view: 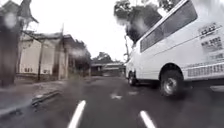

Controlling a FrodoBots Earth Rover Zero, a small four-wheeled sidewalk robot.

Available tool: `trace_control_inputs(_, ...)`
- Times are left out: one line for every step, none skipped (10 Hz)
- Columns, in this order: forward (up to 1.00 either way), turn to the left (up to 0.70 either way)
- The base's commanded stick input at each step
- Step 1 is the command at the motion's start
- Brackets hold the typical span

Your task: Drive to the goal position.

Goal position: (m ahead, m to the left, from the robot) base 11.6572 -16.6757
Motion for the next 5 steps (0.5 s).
trace_control_inputs(1.0, 0.0)
trace_control_inputs(1.0, 0.04)
trace_control_inputs(1.0, 0.06)
trace_control_inputs(1.0, 0.07)
trace_control_inputs(1.0, 0.12)
